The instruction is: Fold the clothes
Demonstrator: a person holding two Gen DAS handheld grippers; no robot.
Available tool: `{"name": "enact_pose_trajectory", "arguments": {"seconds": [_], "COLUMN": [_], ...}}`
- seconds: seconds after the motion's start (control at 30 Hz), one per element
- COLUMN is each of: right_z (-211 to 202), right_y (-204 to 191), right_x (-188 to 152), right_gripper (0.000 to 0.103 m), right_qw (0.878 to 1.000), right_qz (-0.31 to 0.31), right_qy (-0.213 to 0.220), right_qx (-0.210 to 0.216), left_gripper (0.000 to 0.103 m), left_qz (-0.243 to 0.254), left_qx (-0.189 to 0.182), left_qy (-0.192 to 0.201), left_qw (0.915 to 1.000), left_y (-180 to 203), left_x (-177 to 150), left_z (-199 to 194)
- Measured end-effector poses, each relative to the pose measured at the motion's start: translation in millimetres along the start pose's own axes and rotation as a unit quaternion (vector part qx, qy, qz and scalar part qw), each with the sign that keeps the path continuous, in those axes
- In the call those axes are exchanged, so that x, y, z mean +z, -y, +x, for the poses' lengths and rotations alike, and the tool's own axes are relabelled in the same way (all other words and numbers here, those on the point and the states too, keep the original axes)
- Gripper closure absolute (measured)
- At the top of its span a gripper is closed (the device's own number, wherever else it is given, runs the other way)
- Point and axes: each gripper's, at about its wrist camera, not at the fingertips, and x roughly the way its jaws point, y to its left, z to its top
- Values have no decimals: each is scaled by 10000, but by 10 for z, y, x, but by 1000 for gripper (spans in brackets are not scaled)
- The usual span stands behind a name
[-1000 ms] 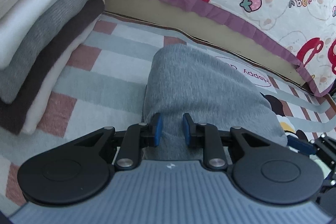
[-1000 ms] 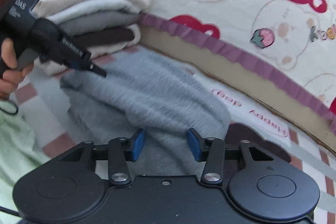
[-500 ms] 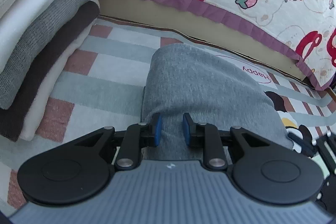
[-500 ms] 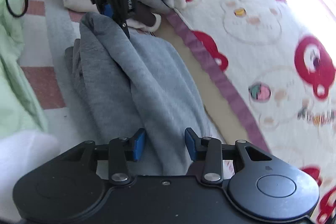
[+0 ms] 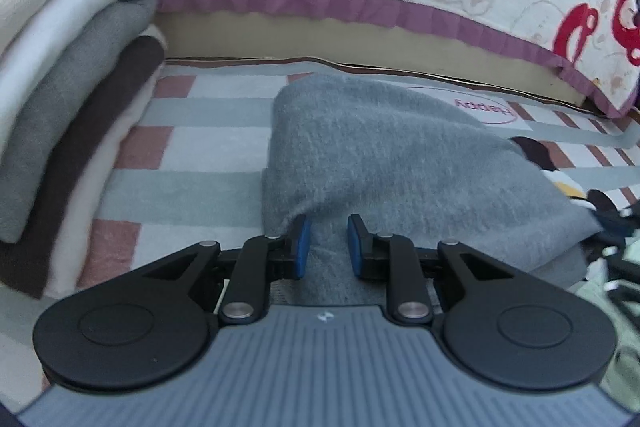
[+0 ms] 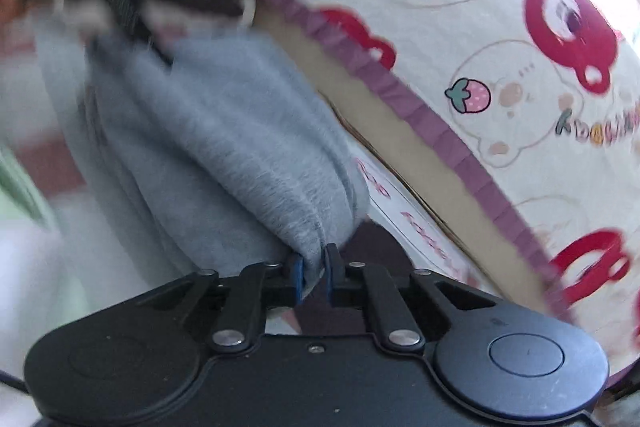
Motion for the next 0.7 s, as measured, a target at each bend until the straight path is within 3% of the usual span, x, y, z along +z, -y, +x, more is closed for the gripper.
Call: {"name": "enact_pose_trajectory", "arguments": {"seconds": [0.07,0.17,0.2,0.27,0.37,0.43,0.5,0.57,0.6,0.63,0.67,0.7], "right_z": [-83,-50,-62,-88,-141,-182,-173,-122,-43,52,148,236], "right_y": [54,29,119,290,476,632,813,1006,1075,1093,1058,954], "right_x": [11,-120,-162,-244,-331,-376,-372,-332,-276,-203,-124,-51], "right_gripper": [95,93,93,93,94,93,89,77,74,65,54,48], "right_qw": [9991,9972,9940,9830,9566,9311,9072,8843,8791,8860,9041,9306], "right_qz": [271,251,547,1100,1773,2448,3114,3748,3936,3913,3698,3286], "right_qy": [135,21,63,126,118,216,403,636,701,667,561,409], "right_qx": [302,698,947,1463,2310,2697,2800,2711,2594,2396,2064,1559], "left_gripper": [81,80,80,81,79,78,78,78,78,79,79,79], "left_qz": [-94,-612,-729,-287,376,550,686,840,797,630,449,326], "left_qx": [343,156,103,109,-397,-969,-1180,-966,-810,-797,-857,-905], "left_qy": [-66,-155,-157,166,659,709,489,-62,-307,-385,-374,-379], "left_qw": [9993,9979,9972,9994,9963,9912,9894,9918,9930,9941,9946,9946], "left_y": [-118,-359,-402,-296,-26,136,247,296,280,227,173,130], "left_x": [-15,-32,-23,21,121,144,92,-8,-59,-110,-141,-170], "left_z": [-5,-30,-65,-195,-356,-364,-294,-163,-107,-94,-106,-121]}}
